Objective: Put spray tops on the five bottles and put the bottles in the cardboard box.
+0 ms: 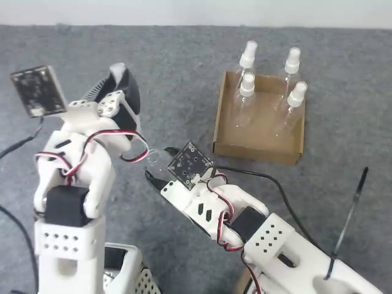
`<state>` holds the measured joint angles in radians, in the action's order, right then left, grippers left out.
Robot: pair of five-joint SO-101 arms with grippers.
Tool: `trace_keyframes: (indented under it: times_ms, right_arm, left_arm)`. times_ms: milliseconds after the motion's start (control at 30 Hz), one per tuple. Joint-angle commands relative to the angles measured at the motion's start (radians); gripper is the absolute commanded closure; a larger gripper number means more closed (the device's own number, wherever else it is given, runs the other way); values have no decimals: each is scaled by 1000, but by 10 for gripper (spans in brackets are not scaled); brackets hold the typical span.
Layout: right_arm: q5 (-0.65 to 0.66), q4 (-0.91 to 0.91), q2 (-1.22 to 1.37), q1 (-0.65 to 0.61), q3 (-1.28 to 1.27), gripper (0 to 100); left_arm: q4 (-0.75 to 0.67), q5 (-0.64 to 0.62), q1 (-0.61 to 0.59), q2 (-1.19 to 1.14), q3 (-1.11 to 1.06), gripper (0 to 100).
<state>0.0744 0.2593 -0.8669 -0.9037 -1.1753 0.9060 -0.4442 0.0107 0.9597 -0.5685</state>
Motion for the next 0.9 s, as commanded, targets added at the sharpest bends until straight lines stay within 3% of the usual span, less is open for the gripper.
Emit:
trace_keyframes:
  times_ms: [0,133,367,867]
  right_arm:
    - [-15,-25,-47,2,9,992]
    - [-18,-74,-47,48,-3,992]
    - [-114,-156,-42,107,-57,992]
    - [-123,-168,-36,130,-81,992]
  left_arm:
    - [15,9,15,18,-25,988]
    - [60,109,64,18,-70,988]
    - [64,109,80,20,-159,988]
    - [146,164,192,25,-168,988]
